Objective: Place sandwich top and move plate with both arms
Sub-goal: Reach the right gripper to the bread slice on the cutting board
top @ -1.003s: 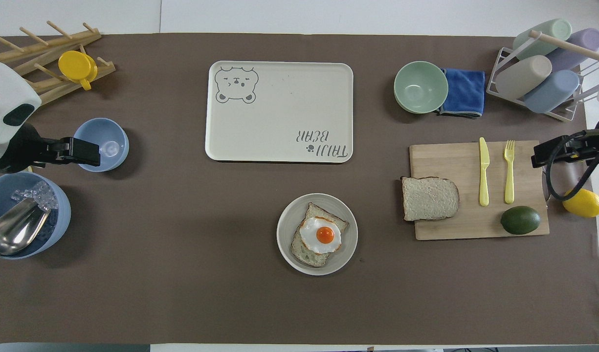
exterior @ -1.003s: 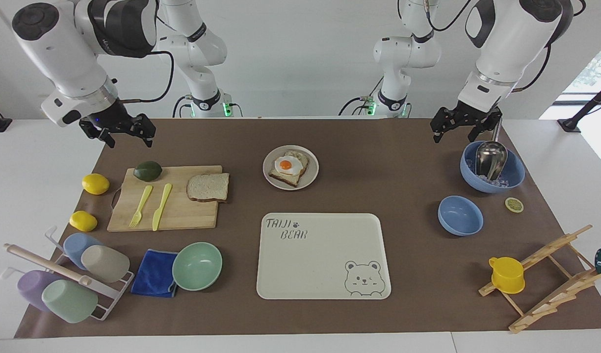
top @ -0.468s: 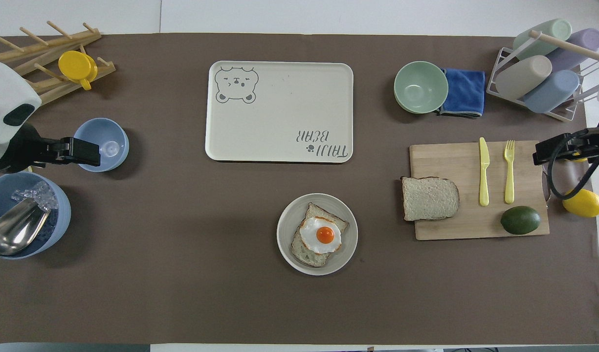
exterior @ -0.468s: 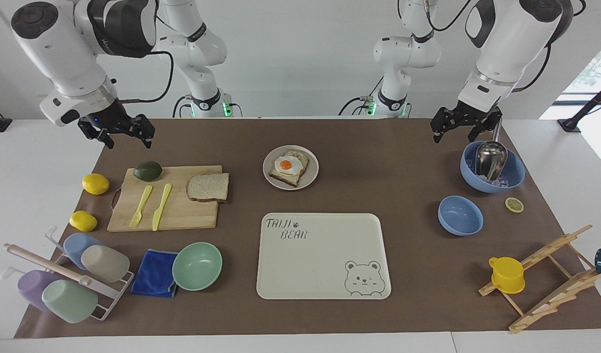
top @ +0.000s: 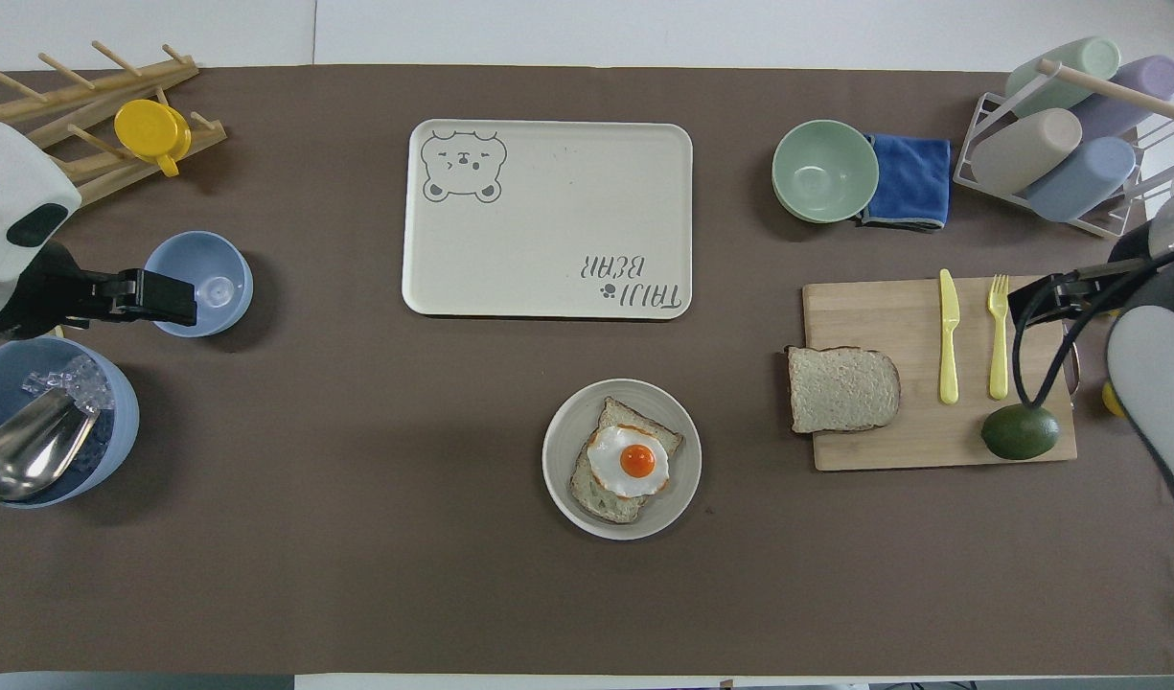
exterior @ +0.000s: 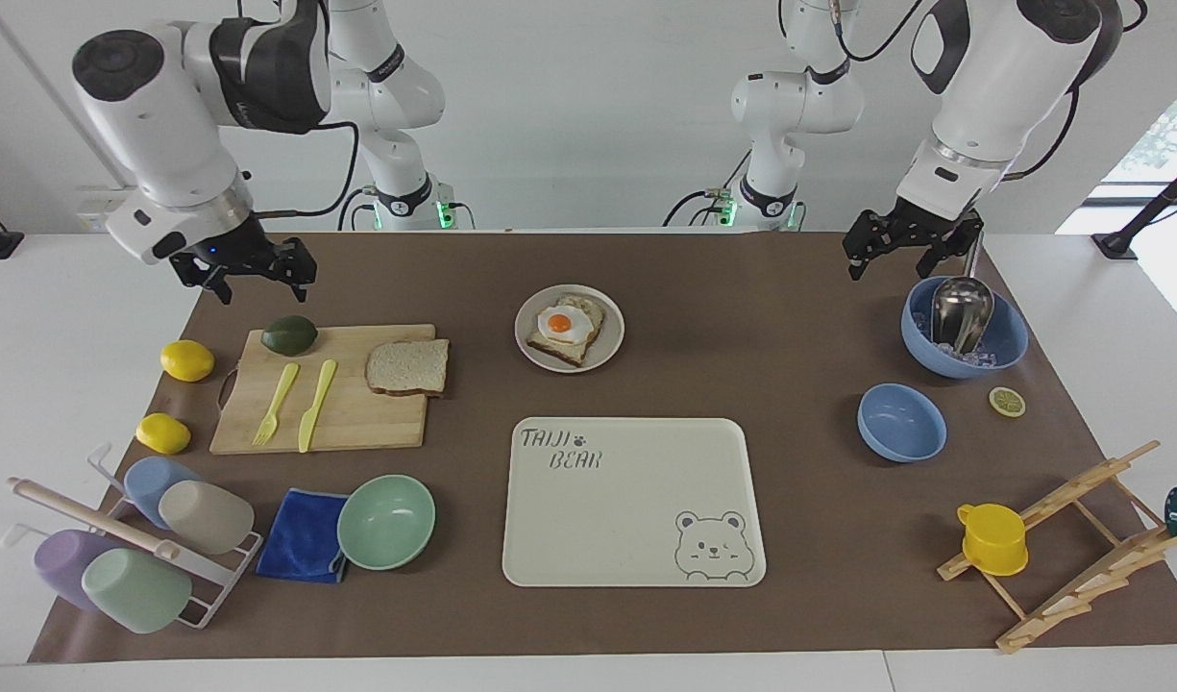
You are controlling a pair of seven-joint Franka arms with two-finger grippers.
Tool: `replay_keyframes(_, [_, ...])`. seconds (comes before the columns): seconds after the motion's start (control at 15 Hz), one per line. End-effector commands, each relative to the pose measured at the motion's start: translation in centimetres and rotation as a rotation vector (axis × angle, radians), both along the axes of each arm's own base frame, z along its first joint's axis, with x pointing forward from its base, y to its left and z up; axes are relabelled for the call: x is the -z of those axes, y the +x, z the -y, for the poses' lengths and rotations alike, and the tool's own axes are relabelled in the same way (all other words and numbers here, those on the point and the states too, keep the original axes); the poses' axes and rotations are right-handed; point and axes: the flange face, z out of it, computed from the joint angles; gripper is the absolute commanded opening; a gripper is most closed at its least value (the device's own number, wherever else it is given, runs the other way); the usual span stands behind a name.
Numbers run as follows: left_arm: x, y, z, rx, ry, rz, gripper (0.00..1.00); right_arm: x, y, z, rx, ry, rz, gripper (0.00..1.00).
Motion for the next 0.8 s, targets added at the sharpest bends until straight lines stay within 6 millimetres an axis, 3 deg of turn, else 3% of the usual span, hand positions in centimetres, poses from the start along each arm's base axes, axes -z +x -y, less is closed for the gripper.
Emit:
replay_keyframes(0.0, [-0.4,-0.3,-0.4,-0.003,0.010,-0.001,1.00,4.0,1.0,-6.4,-0.079,-0.153,-0.028,1.00])
replay_keyframes(0.33, [-0.4,-0.3,-0.4,-0.003,0.010,-0.001,1.00,10.6,1.6,-11.9,-0.056,-0.273,-0.054,1.00])
replay_keyframes(0.47, [-0.4,-0.3,-0.4,-0.003,0.010,-0.001,1.00,14.6,1.3,-16.4,-0.075,-0.325,-0.065,1.00])
replay_keyframes(0.6, [-0.4,-0.3,-0.4,-0.003,0.010,-0.001,1.00,17.7,0.8,-19.5,-0.124,-0.384,-0.058,1.00])
replay_keyframes(0.74, [-0.4,-0.3,-0.4,-0.003,0.010,-0.001,1.00,18.9,0.4,-19.7,-0.145,-0.414,-0.064,1.00])
